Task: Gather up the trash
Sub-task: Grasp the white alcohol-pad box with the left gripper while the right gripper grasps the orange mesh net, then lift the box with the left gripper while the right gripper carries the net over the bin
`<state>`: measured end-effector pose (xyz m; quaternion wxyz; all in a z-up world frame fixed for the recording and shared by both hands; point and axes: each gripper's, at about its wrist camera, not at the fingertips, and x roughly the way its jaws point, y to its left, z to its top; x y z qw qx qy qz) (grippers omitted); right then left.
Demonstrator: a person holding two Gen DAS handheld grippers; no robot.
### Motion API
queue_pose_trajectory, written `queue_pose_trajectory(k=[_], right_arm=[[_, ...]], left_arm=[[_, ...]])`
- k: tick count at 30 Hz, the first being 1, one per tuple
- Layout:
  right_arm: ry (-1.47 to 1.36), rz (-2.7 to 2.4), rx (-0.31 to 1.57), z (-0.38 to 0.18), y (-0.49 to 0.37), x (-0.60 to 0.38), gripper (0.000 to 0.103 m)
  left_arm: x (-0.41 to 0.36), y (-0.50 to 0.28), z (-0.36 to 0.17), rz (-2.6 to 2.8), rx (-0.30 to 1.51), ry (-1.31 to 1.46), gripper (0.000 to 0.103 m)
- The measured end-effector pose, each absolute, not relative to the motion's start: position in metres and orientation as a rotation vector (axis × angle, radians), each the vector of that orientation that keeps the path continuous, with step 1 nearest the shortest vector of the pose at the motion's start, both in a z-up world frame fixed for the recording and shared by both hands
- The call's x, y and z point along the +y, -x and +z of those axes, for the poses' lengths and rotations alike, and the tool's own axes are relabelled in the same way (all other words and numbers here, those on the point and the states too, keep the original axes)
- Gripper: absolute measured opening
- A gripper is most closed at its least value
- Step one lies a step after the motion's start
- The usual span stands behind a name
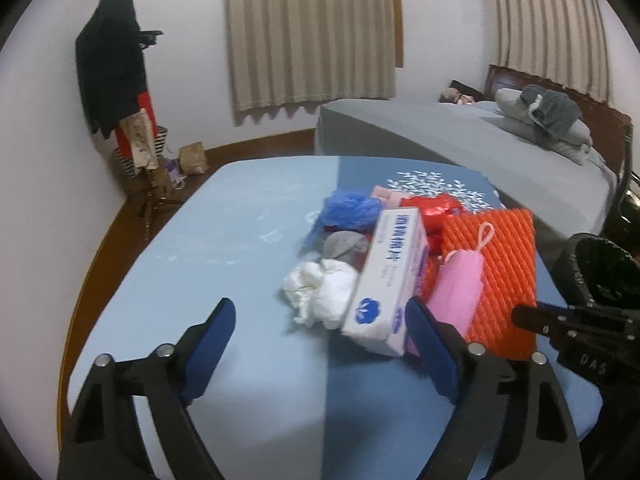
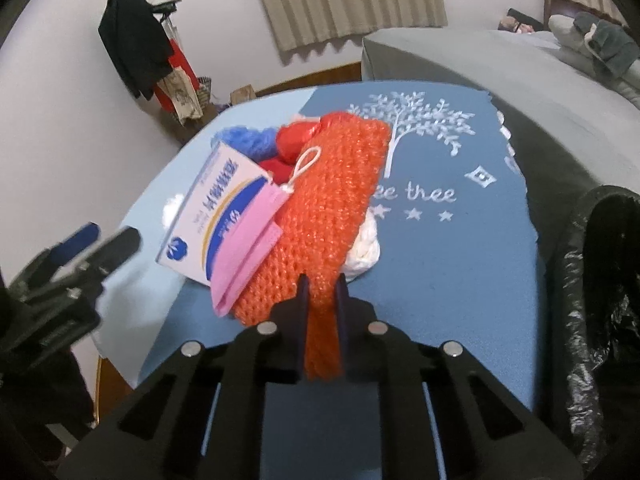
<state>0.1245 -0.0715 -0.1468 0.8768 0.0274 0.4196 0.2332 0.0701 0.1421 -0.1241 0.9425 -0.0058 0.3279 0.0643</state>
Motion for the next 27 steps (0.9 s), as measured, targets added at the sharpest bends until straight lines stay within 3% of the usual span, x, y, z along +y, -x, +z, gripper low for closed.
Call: queue_pose_trajectory(k=[9,14,17,27], right_arm=[[-0.058,0.446,0.846,-0.137,-0.127,-0.089,0.012],[-0.07,0.427,0.832,-0.132,-0.127,-0.098,0.012],[-0.075,0.419,0.832,-0.13,-0.126,-0.101,0.012],[-0.081,0.405,0.809,-0.118,-0.117,-0.109,0.012]], left_arm=[[0.133,-0.092,-0.139,0.039,0.723,0.027,0.053],[0.125,-0.097,-0.148,-0.024,0.755,0.051,0.05],[0.121,-0.097,-0.151,-0.052,0.768,0.056,0.035],[0.125,-0.089,-0.138,-0.035,0.718,0.073,0.032]])
